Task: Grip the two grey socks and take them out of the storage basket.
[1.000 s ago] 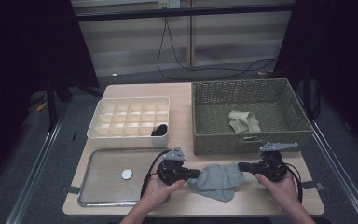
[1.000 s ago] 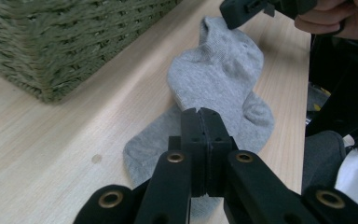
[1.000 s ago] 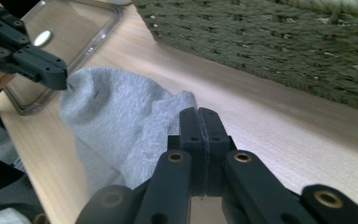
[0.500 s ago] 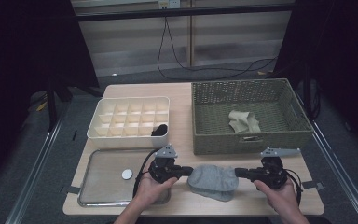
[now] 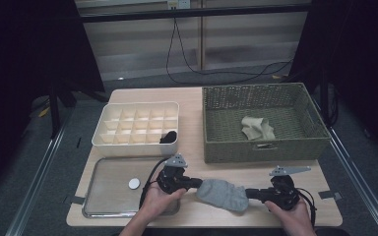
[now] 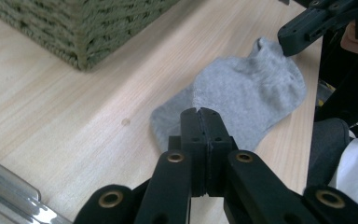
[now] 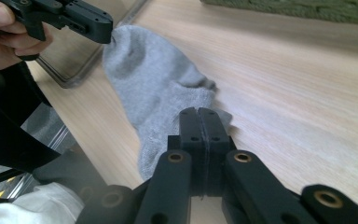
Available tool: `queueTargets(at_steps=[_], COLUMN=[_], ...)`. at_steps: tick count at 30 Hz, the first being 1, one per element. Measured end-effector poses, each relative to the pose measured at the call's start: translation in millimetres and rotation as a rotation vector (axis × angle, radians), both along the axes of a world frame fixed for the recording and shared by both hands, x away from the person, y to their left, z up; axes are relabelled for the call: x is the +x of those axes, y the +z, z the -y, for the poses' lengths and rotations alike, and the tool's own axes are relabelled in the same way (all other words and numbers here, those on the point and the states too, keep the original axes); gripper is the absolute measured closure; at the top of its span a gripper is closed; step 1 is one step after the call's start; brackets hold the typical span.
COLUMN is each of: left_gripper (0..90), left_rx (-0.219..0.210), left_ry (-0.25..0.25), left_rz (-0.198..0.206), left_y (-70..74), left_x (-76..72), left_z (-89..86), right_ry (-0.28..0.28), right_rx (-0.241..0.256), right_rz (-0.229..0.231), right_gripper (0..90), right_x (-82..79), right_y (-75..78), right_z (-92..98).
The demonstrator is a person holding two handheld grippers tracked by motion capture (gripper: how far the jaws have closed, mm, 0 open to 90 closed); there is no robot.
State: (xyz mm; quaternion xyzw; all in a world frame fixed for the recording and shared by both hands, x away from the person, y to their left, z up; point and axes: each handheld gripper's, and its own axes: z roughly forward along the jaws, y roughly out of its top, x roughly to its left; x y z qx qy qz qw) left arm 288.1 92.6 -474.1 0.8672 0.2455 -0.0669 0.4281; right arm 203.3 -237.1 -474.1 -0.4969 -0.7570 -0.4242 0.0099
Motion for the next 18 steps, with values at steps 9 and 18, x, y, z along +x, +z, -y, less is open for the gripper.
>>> queueTargets(at_steps=[9, 18], left_gripper=[89.6, 81.8], left_rx=[0.060, 0.014], left_ry=[-0.022, -0.023], left_rz=[-0.017, -0.007], left_y=[-9.3, -3.7], left_x=[0.8, 2.3], left_z=[6.4, 6.9], right_ry=[0.005, 0.018], right_rx=[-0.080, -0.147], right_rz=[-0.021, 0.006], right_gripper=[90.0, 90.0], right_x=[6.0, 16.9], right_y=[-14.1, -12.6], right_z=[-3.8, -8.5])
